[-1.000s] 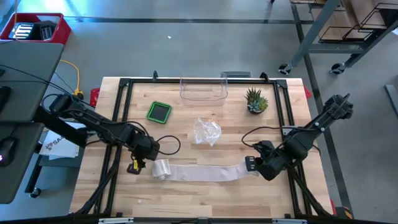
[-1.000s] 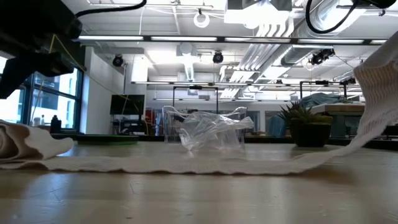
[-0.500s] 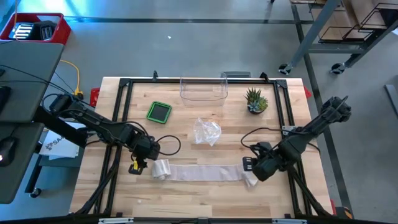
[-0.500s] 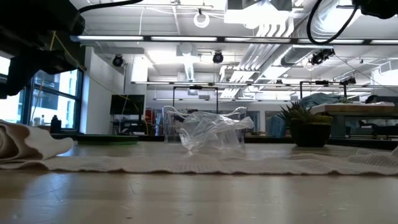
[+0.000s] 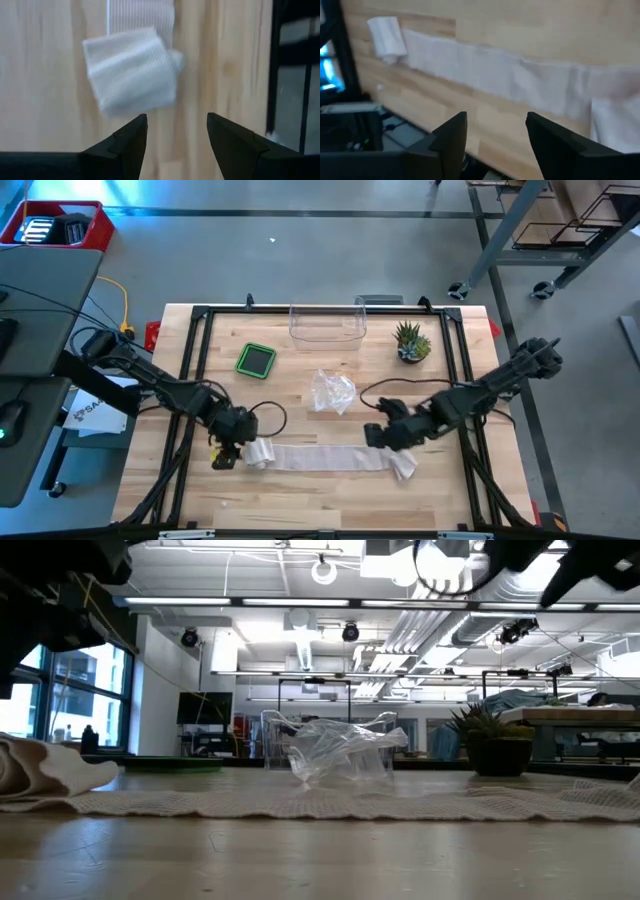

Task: Roll bandage
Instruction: Roll the bandage

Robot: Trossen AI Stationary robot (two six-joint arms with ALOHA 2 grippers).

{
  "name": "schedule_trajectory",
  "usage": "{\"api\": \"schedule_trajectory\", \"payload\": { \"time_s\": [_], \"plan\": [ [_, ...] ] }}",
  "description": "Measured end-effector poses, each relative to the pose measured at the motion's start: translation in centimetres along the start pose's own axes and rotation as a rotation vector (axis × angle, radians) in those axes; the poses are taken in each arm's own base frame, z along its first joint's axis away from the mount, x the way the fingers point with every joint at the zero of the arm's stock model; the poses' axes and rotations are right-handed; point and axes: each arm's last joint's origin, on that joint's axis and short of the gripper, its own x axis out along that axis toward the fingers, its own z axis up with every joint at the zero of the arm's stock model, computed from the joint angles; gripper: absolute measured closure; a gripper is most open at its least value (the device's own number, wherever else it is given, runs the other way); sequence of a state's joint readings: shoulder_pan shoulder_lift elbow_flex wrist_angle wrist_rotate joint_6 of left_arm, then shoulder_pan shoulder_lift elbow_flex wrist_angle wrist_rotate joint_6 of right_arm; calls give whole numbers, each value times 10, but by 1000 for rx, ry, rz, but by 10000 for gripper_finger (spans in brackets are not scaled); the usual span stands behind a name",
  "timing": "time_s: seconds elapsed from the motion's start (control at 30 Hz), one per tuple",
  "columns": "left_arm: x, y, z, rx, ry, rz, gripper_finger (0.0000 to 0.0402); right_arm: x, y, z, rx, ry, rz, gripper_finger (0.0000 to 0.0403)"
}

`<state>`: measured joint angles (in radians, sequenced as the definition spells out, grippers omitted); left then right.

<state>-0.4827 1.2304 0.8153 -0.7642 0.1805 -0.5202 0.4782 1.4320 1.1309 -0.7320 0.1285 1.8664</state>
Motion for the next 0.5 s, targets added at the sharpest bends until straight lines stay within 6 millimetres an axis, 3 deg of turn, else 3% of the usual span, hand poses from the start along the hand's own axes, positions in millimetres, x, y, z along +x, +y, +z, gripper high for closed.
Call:
{"api": "schedule_trajectory", "payload": {
  "time_s": [0.13, 0.23, 0.37, 0.5],
  "plan": [
    [6, -13, -1, -152, -85, 3, 202, 20, 13, 24, -57, -2, 9, 203],
    [6, -13, -1, -396, -142, 33, 202, 38, 29, 41, -121, 38, 98, 203],
    [5, -10, 4, -866, -251, 33, 202, 58, 43, 62, -199, 78, 188, 203],
    [14, -29, 4, -1046, -348, -45, 202, 72, 44, 76, -261, 98, 181, 203]
  ]
}}
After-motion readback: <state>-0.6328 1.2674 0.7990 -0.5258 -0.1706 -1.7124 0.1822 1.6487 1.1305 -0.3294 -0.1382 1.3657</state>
